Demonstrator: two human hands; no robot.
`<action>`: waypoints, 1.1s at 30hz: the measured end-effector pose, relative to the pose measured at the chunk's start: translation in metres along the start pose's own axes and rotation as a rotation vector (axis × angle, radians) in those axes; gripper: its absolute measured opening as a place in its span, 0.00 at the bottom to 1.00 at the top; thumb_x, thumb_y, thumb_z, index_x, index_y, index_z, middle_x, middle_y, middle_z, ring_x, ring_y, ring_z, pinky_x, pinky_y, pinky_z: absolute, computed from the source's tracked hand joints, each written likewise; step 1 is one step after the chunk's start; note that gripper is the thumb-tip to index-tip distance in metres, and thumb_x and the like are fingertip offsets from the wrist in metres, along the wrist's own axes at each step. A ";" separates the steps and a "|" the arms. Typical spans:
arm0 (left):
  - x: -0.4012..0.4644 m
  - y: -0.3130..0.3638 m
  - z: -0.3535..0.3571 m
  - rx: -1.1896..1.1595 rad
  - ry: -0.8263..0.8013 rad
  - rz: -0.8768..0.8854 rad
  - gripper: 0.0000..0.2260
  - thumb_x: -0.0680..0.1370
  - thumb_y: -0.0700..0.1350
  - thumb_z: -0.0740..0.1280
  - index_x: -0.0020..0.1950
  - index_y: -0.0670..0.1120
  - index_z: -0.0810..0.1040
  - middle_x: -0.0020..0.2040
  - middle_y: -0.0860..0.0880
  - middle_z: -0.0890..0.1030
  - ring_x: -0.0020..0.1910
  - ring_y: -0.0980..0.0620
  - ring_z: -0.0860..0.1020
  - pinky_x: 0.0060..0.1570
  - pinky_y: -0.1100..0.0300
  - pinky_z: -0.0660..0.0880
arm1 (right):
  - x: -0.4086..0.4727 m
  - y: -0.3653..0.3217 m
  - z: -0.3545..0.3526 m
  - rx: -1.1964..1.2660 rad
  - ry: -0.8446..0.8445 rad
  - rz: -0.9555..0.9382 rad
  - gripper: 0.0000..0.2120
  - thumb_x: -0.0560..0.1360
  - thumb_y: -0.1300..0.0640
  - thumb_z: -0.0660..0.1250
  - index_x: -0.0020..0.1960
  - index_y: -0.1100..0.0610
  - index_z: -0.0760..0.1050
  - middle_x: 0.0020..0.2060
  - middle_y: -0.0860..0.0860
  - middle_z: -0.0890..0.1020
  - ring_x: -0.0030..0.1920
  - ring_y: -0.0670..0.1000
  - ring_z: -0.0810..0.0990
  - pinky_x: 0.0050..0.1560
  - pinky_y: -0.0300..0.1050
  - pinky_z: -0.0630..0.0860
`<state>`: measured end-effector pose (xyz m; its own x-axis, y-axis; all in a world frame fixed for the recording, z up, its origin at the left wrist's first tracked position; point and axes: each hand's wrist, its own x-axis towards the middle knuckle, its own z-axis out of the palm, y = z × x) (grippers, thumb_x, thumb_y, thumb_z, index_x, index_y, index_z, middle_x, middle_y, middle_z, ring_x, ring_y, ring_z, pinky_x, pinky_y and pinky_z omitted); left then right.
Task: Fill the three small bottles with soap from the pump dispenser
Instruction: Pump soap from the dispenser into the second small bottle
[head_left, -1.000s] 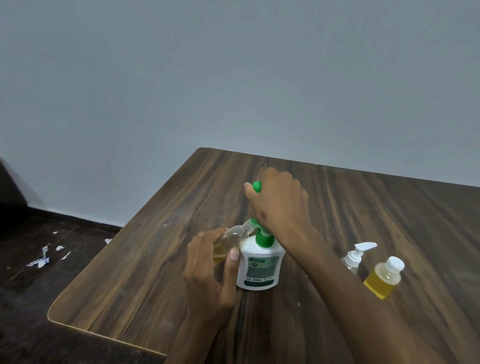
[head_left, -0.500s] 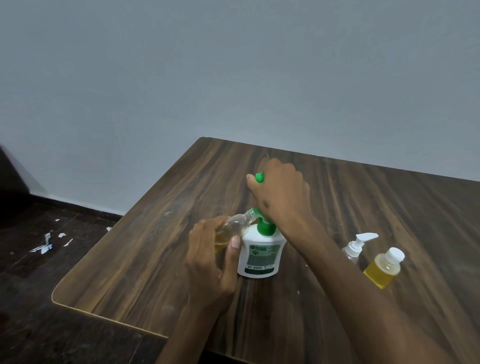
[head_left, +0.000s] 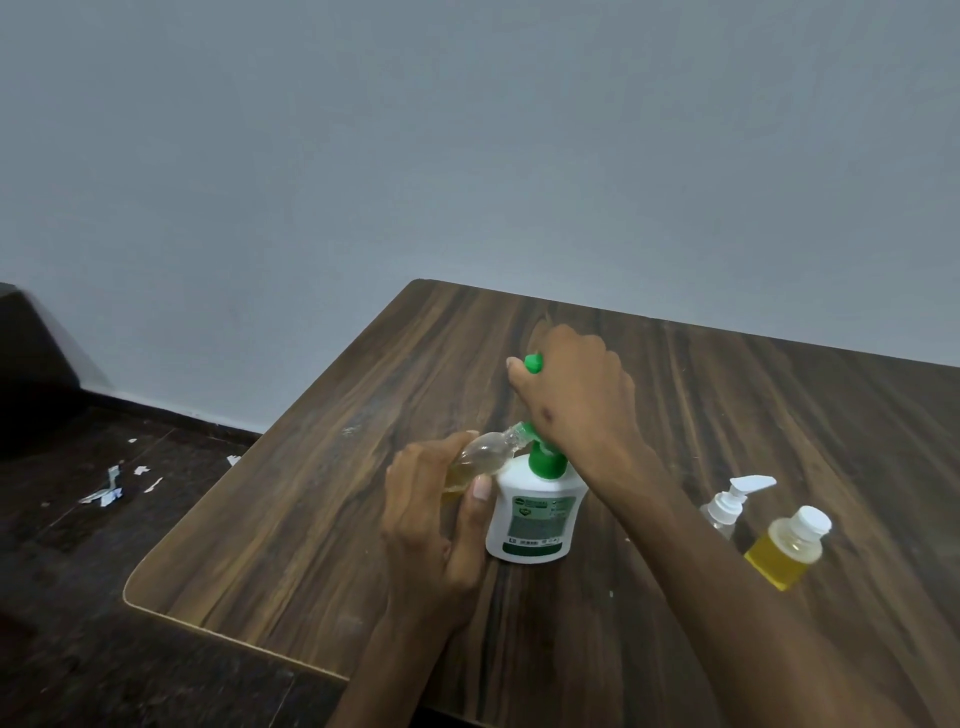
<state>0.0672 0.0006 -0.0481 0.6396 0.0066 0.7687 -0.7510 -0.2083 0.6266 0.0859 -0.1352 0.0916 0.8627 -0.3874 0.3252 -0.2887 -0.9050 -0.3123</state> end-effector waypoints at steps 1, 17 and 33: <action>0.000 0.000 0.000 0.001 -0.001 0.003 0.11 0.82 0.42 0.67 0.64 0.45 0.81 0.57 0.55 0.80 0.55 0.46 0.81 0.47 0.40 0.78 | 0.000 0.000 -0.001 -0.005 0.006 -0.007 0.15 0.83 0.43 0.61 0.47 0.55 0.69 0.42 0.51 0.73 0.43 0.55 0.74 0.42 0.50 0.69; -0.002 0.000 0.000 -0.027 0.004 -0.053 0.15 0.84 0.50 0.63 0.70 0.50 0.75 0.61 0.54 0.80 0.56 0.49 0.81 0.52 0.53 0.79 | -0.002 -0.002 -0.003 0.009 0.012 0.014 0.15 0.83 0.43 0.61 0.47 0.55 0.69 0.42 0.51 0.72 0.41 0.54 0.71 0.42 0.48 0.66; -0.001 0.000 -0.001 -0.002 0.012 -0.032 0.14 0.84 0.47 0.65 0.68 0.47 0.79 0.59 0.52 0.79 0.56 0.49 0.81 0.50 0.53 0.79 | -0.001 -0.001 0.000 0.022 0.019 0.025 0.15 0.83 0.44 0.61 0.46 0.55 0.69 0.36 0.48 0.69 0.40 0.53 0.72 0.41 0.48 0.66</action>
<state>0.0664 0.0017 -0.0490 0.6612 0.0253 0.7498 -0.7305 -0.2059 0.6511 0.0850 -0.1342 0.0911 0.8471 -0.4134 0.3340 -0.3010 -0.8911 -0.3397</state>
